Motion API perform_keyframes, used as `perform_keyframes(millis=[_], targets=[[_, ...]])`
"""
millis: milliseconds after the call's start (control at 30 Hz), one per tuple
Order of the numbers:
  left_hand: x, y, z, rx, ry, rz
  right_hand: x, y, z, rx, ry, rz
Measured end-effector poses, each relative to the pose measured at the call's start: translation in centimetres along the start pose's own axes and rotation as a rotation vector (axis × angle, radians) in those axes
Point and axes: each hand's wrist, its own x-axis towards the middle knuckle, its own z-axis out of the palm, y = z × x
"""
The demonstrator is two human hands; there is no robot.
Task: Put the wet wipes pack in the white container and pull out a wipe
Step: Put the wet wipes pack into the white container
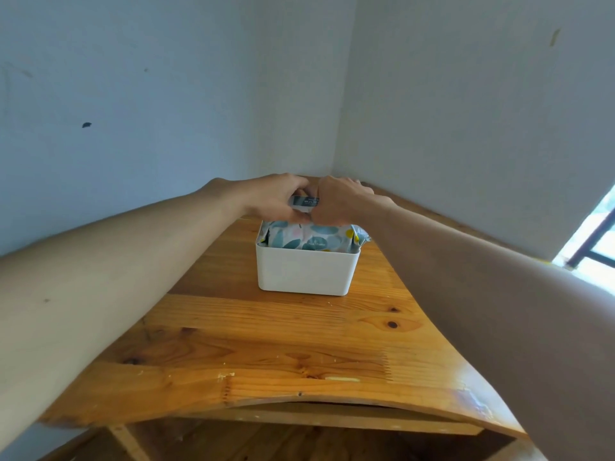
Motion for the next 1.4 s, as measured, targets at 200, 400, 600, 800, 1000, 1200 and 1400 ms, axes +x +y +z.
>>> perform_keyframes(millis=[200,400,600,800,1000,1200,1400], targets=[[0.1,-0.6,1.3,0.124,-0.053,-0.017,0.8,0.4,1.8,-0.022,-0.061,-0.026],[0.7,-1.4,3.6,0.189,-0.147,-0.043,1.6,1.6,3.7,-0.032,-0.269,-0.030],[1.1,-1.7,3.7,0.177,-0.176,-0.031,2.6,1.9,4.0,-0.081,-0.319,-0.102],[1.7,-1.9,4.2,0.268,-0.237,-0.080,3.1,2.5,4.4,-0.150,-0.337,-0.119],[1.7,-2.0,4.6,0.277,-0.248,-0.090,2.9,2.7,4.8,-0.217,-0.311,-0.157],[1.4,-1.9,3.8,0.187,-0.200,-0.103,2.6,3.0,4.8,-0.256,-0.292,-0.204],[1.0,-2.5,4.6,0.183,-0.174,-0.096,2.5,3.1,4.8,-0.279,-0.300,-0.213]])
